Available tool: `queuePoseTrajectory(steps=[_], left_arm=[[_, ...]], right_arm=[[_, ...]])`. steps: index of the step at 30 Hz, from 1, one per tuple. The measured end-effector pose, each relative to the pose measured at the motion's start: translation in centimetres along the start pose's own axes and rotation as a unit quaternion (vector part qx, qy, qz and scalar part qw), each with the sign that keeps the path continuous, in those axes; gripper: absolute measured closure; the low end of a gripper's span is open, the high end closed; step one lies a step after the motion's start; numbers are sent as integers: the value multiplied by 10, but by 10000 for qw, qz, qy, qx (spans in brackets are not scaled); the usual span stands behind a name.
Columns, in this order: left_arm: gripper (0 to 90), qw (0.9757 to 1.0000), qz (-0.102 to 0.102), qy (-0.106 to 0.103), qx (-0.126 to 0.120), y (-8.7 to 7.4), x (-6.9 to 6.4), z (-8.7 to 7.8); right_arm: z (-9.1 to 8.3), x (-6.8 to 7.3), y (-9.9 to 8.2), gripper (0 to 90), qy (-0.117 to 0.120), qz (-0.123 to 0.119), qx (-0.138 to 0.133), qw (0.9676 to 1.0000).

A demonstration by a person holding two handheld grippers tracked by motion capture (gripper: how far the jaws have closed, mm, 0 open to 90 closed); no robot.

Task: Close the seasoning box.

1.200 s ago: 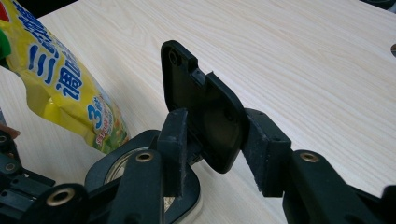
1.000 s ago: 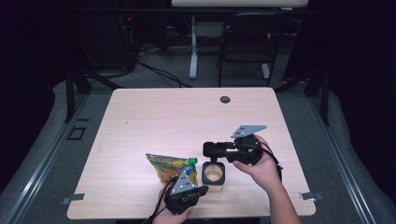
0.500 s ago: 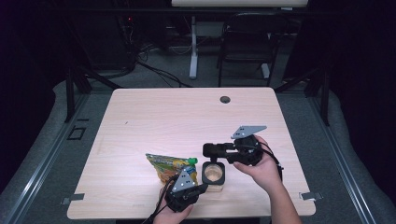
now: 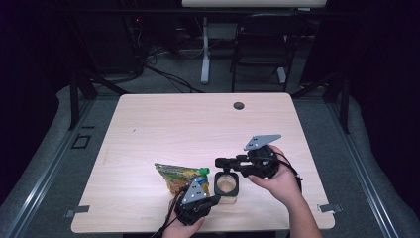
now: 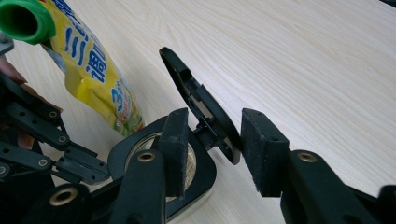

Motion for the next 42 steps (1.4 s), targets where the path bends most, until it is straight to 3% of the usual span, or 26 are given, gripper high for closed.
queuePoseTrajectory(steps=[9,17,33,42], left_arm=[[898,10000,-28,-11,-27,0,0,0],[898,10000,-44,-32,-12,0,1,0],[898,10000,-52,-55,-25,1,0,1],[895,10000,-50,-46,-46,0,0,1]], right_arm=[[-3,1,0,691,31,47,84,9999],[-5,4,0,686,12,-95,210,9997],[-11,6,-1,672,143,-142,373,9991],[-15,11,0,663,160,-210,343,9991]])
Point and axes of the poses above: each handheld gripper's, and its own axes: z roughly forward along the jaws, y roughly out of its top, x roughly to its left, the point moved 1 cm from there along z, roughly forward along the jaws, and after that the axes turned 6 degrees about x, right-handed, at the moved point
